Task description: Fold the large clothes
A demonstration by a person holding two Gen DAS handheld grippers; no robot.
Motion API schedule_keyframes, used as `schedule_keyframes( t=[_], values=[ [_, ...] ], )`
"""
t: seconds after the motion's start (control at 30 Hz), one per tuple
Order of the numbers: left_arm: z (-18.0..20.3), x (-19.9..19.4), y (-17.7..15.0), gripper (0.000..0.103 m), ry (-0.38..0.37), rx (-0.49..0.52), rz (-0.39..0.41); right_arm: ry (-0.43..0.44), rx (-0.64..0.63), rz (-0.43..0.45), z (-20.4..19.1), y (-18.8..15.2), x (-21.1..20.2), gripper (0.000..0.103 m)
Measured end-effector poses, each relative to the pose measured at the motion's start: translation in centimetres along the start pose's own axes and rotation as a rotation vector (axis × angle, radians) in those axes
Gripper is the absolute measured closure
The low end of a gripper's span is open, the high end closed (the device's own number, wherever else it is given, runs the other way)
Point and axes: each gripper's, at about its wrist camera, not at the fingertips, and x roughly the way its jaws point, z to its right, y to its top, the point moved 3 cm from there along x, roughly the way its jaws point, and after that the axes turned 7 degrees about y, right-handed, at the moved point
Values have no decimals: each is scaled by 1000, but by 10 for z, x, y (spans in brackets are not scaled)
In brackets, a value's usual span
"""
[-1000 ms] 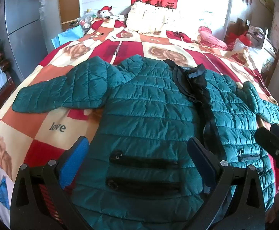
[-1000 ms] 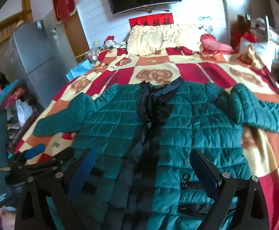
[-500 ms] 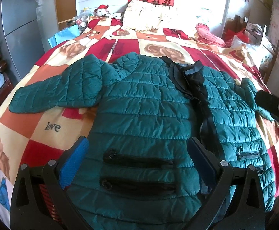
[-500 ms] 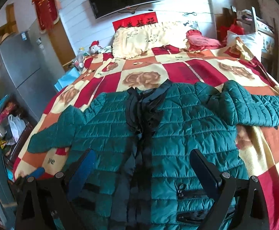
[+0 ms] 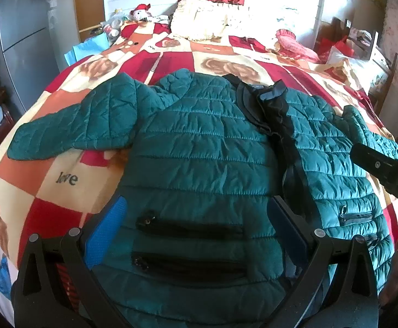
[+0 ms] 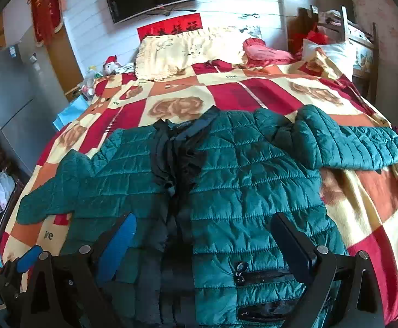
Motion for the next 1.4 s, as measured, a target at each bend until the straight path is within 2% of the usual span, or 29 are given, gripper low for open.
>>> schedule_keyframes(
  t=[0.6, 1.4],
  values=[
    [0, 1, 0, 0, -2, 0, -3, -41, -27, 1, 3, -7, 4, 5],
    [-1, 11, 6, 0, 27, -7, 6, -48, -27, -33, 2, -12, 10, 5]
  ],
)
